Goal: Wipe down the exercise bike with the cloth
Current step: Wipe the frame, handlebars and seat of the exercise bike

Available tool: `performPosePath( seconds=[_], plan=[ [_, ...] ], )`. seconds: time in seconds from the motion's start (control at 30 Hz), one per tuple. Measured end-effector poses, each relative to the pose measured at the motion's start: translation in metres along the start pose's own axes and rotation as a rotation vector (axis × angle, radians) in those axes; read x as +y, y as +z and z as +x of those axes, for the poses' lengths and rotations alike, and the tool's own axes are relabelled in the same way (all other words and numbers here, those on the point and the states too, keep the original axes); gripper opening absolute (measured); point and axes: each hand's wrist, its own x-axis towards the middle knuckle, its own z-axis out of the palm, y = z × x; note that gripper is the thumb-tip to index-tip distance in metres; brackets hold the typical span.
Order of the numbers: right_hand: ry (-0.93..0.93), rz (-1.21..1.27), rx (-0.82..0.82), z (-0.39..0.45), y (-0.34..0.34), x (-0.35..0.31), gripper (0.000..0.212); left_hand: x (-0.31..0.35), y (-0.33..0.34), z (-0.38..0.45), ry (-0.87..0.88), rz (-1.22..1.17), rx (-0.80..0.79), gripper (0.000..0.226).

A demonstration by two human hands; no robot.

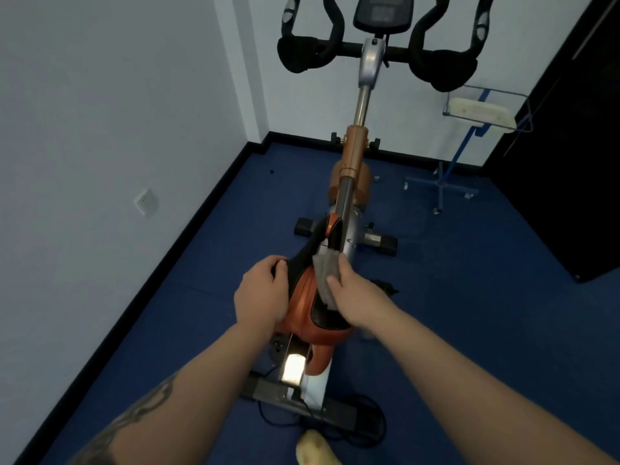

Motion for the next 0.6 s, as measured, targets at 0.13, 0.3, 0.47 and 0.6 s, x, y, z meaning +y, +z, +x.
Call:
performPosePath(
  seconds=[0.13,0.3,0.47,0.6],
  plan=[
    [-0.036,0.058,0.161,-0.011,0.031,0.001,0.058,0.001,0.0,0.001,0.015,-0.003,0.021,0.026],
    [-0.037,0.079,0.208,-0.03,0.062,0.008,0.056,-0.003,0.0,-0.002,0.019,0.051,0.002,0.027],
    [0.07,0.255,0.327,-0.001,0.041,-0.003,0.052,0.002,0.0,0.004,0.049,0.153,-0.108,0.031],
    [0.068,0.206,0.601,-0.041,0.095,-0.012,0.056,0.003,-0.003,0.014,0.108,0.292,-0.271,0.035]
  ],
)
